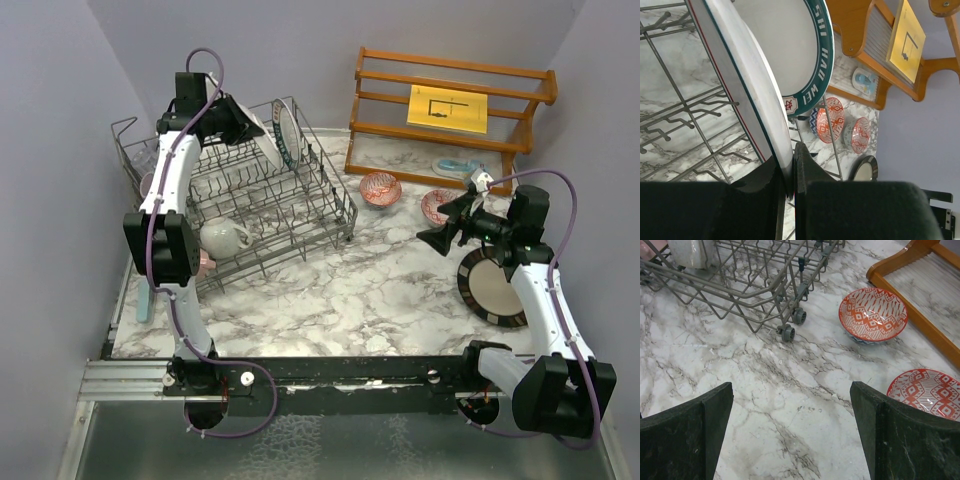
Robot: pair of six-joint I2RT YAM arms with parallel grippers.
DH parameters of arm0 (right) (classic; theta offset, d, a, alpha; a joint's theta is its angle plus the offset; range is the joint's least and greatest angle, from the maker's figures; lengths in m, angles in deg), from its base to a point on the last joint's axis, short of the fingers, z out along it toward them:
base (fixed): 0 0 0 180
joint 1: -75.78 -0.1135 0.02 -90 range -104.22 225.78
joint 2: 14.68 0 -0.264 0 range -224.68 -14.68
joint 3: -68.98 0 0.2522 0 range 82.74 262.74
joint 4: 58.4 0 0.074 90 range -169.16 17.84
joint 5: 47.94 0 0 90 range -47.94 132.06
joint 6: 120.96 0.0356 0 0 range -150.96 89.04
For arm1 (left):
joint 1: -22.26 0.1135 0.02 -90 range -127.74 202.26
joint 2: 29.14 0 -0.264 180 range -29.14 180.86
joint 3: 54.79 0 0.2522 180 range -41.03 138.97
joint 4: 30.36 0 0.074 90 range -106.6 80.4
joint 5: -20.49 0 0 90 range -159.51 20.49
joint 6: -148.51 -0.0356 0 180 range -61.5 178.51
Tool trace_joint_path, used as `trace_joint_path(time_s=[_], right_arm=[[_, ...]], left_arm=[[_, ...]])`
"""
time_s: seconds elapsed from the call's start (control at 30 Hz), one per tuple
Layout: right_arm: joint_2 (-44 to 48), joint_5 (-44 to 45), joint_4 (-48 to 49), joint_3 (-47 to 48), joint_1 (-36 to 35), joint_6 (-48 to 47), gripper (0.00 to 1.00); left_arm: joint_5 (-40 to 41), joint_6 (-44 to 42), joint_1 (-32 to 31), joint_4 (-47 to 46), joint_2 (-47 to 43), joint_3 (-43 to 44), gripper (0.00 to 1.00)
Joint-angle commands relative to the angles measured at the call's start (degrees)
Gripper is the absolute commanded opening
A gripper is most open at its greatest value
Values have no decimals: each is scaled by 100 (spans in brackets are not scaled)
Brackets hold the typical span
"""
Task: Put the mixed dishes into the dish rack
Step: Insert the plate into the dish rack.
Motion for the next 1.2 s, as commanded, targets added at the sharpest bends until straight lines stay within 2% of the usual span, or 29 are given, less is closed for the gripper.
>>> trace_joint_path(time_s=[0.0, 0.23, 0.87, 1.17], right_arm=[[-22, 95, 48, 12, 21, -75, 100], [-56, 73, 56, 13, 21, -88, 100], [-107, 38, 45, 21, 20, -88, 100], [-88, 47, 47, 14, 19, -89, 100]], left_arm=[[70, -236, -38, -17, 131, 319, 0], [97, -437, -174, 204, 232, 485, 0], [852, -893, -712, 495, -228, 694, 0], [884, -961, -734, 618, -90, 820, 0]])
